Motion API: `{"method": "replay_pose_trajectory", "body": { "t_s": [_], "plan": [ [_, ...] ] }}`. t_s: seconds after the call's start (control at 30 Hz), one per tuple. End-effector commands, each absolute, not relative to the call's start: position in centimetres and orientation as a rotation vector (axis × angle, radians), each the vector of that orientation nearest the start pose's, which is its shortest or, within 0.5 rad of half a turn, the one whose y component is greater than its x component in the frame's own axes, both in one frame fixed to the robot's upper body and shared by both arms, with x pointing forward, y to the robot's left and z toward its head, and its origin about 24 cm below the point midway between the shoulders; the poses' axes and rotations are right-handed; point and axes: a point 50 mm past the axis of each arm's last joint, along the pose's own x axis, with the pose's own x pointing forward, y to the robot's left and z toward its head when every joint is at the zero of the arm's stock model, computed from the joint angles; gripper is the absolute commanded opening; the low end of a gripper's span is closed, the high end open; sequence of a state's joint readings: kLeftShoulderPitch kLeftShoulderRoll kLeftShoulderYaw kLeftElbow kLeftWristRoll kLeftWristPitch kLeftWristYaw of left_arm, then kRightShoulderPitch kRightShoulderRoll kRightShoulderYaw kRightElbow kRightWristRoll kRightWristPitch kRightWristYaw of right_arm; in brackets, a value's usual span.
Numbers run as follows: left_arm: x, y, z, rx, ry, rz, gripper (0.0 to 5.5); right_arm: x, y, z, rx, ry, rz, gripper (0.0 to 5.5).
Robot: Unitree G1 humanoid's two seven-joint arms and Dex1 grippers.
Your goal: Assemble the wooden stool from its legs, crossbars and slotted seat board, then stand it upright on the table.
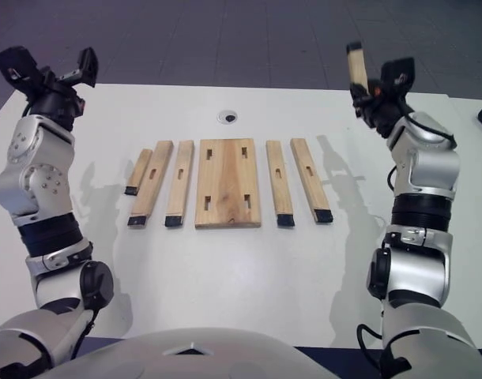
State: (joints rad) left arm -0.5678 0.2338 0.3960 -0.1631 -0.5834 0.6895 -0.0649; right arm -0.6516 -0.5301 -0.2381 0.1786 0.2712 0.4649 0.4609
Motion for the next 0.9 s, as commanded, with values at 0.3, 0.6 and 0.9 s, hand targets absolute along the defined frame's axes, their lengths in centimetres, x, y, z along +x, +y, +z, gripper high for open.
{"method": "replay_pose_trajectory", "body": {
  "t_s": [0.3,0.6,0.9],
  "plan": [
    [29.8,8.3,26.3,-0.781,-0.104,-0.999,5.4,26.6,-10.4,22.6,-0.117,-0.47,0.868,1.3],
    [29.6,9.0,25.8,-0.766,-0.085,-0.962,4.59,26.7,-9.7,22.1,-0.134,-0.458,0.858,1.3],
    [29.3,9.6,25.4,-0.746,-0.077,-0.938,3.19,27.7,-10.8,21.9,-0.171,-0.438,0.799,1.3]
  ]
}}
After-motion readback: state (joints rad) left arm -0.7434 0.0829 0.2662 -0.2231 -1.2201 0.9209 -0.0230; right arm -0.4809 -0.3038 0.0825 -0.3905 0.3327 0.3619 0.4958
